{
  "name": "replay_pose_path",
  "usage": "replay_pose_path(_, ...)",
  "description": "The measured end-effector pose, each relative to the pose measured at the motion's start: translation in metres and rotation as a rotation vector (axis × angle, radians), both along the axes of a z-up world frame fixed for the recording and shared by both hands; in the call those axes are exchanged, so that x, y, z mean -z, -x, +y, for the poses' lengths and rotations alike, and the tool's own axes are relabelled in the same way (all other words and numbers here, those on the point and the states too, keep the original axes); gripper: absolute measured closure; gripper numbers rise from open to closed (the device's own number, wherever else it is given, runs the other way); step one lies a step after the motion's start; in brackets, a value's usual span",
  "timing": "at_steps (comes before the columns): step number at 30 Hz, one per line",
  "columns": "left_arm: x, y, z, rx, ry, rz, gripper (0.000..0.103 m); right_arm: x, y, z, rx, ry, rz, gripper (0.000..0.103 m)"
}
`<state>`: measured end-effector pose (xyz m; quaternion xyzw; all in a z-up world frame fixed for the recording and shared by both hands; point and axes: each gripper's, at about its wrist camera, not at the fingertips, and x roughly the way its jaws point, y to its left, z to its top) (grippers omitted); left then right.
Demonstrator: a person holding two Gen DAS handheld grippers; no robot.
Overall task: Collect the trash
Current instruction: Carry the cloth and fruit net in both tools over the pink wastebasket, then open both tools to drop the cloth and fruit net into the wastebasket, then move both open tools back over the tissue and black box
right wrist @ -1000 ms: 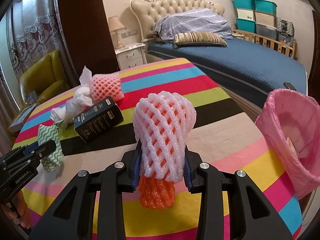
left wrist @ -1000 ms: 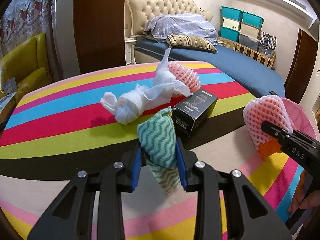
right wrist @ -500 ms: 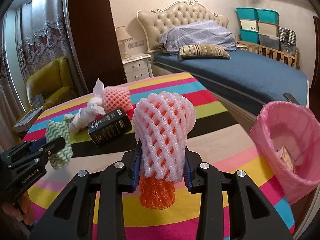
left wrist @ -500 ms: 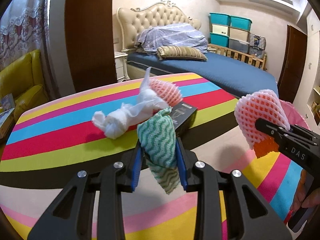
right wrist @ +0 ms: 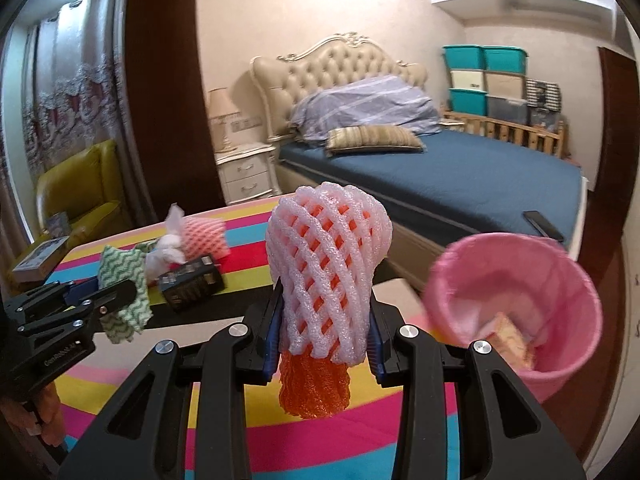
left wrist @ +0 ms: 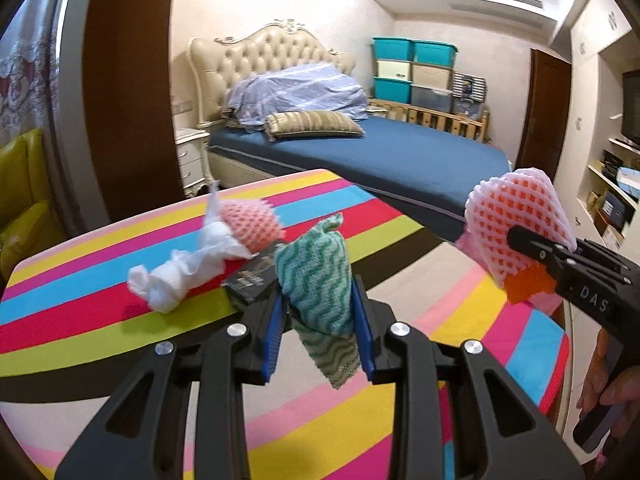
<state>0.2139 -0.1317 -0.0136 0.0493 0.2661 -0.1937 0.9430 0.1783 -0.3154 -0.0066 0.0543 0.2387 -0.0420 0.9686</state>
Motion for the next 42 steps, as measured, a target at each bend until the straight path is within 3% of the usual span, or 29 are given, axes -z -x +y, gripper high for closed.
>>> replay_pose_path(22, -0.007, -0.029, -0.147, 0.3, 0.009, -0.047, 0.072, 0.016, 0.043, -0.132, 0.288, -0.025, -0.02, 0.068)
replay_pose_path(35, 0.007, -0.055, -0.242, 0.475, 0.051, 0.035, 0.069, 0.037, 0.035, -0.173, 0.334, -0.07, 0.003, 0.066)
replay_pose_path(37, 0.01, -0.06, -0.258, 0.496, 0.066, 0.046, 0.065, 0.04, 0.03, -0.18, 0.336, -0.065, 0.001, 0.064)
replay_pose_path(38, 0.011, -0.063, -0.266, 0.51, 0.075, 0.05, 0.059, 0.041, 0.027, -0.183, 0.333, -0.064, 0.0, 0.063)
replay_pose_path(39, 0.012, -0.066, -0.271, 0.522, 0.082, 0.055, 0.046, 0.043, 0.026, -0.185, 0.327, -0.064, -0.001, 0.058)
replay_pose_path(40, 0.014, -0.069, -0.275, 0.529, 0.088, 0.059, 0.038, 0.044, 0.025, -0.188, 0.323, -0.064, 0.0, 0.052)
replay_pose_path(41, 0.016, -0.072, -0.278, 0.518, 0.098, 0.056, 0.028, 0.044, 0.024, -0.192, 0.331, -0.063, -0.002, 0.037)
replay_pose_path(42, 0.017, -0.074, -0.278, 0.504, 0.111, 0.052, 0.027, 0.045, 0.026, -0.194, 0.34, -0.067, -0.015, 0.034)
